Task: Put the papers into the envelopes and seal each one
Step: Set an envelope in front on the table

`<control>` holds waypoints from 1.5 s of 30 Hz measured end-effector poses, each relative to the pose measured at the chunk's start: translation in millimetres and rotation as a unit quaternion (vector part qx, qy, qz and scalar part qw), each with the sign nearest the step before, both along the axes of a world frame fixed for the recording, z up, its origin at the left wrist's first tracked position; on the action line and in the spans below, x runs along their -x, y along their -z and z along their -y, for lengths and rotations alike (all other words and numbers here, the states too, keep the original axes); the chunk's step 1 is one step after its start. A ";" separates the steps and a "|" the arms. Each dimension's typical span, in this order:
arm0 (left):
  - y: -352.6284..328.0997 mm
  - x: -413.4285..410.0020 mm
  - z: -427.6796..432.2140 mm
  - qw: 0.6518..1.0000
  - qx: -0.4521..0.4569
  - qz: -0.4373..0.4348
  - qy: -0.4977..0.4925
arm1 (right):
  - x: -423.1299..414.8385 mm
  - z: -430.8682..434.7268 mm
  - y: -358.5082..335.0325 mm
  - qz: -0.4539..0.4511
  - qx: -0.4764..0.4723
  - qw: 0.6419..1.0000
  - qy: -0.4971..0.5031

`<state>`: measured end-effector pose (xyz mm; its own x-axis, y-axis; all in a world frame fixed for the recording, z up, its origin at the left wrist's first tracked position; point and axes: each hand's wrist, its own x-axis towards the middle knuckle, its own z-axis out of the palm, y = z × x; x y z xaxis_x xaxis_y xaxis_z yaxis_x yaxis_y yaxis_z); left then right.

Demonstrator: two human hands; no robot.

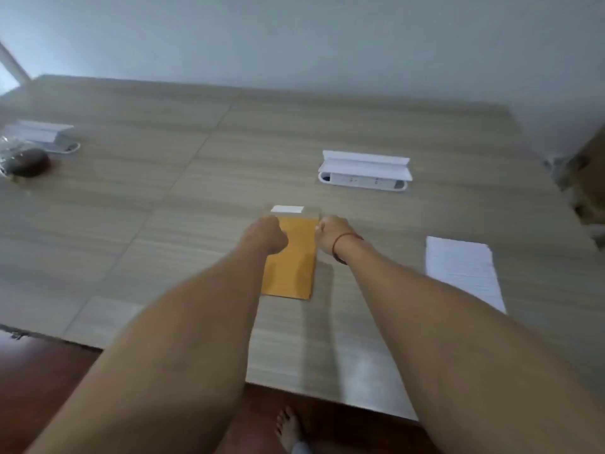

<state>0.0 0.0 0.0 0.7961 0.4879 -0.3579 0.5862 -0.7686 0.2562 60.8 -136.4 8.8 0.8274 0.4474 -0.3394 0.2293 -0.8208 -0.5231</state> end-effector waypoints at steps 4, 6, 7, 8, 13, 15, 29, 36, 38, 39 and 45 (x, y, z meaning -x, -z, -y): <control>33.6 -5.3 -27.3 0.999 0.023 -0.032 -0.015 | -5.9 -29.2 33.0 -0.064 0.014 0.997 0.048; 48.4 -10.9 -36.2 0.999 0.033 -0.040 -0.018 | -7.2 -34.9 48.3 -0.070 0.031 0.995 0.064; 58.3 -16.0 -43.3 0.998 0.036 -0.041 -0.021 | -11.7 -40.6 60.4 -0.071 0.039 0.994 0.079; 62.5 -15.9 -44.5 0.998 0.031 -0.044 -0.027 | -11.8 -41.0 66.4 -0.072 0.045 0.992 0.094; 94.4 -21.9 -56.4 0.995 0.036 -0.029 -0.085 | -20.2 -53.3 98.7 -0.087 0.047 0.981 0.167; 101.9 -26.1 -60.3 0.992 0.043 -0.014 -0.120 | -23.3 -58.8 105.4 -0.093 0.039 0.975 0.195; 101.3 -23.5 -67.4 0.984 0.068 -0.031 -0.161 | -32.4 -61.8 102.7 -0.235 -0.042 0.898 0.369; 85.0 -27.3 -51.2 0.986 0.053 -0.025 -0.154 | -34.6 -44.9 95.5 -0.266 -0.107 0.875 0.389; 80.1 -30.2 -43.5 0.985 0.065 -0.015 -0.160 | -36.4 -34.6 87.3 -0.298 -0.119 0.875 0.363; 77.7 -32.2 -39.0 0.982 0.080 -0.008 -0.169 | -38.0 -29.2 82.1 -0.308 -0.134 0.875 0.348; 56.0 -60.0 14.2 0.957 0.229 0.040 -0.174 | -58.4 24.1 71.9 -0.252 -0.131 0.898 0.334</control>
<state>60.0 -14.2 -56.0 0.6485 0.5351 -0.5413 0.7500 -0.3281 0.5743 119.1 -160.5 -63.1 0.7112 0.0269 -0.7025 -0.5903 -0.5198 -0.6176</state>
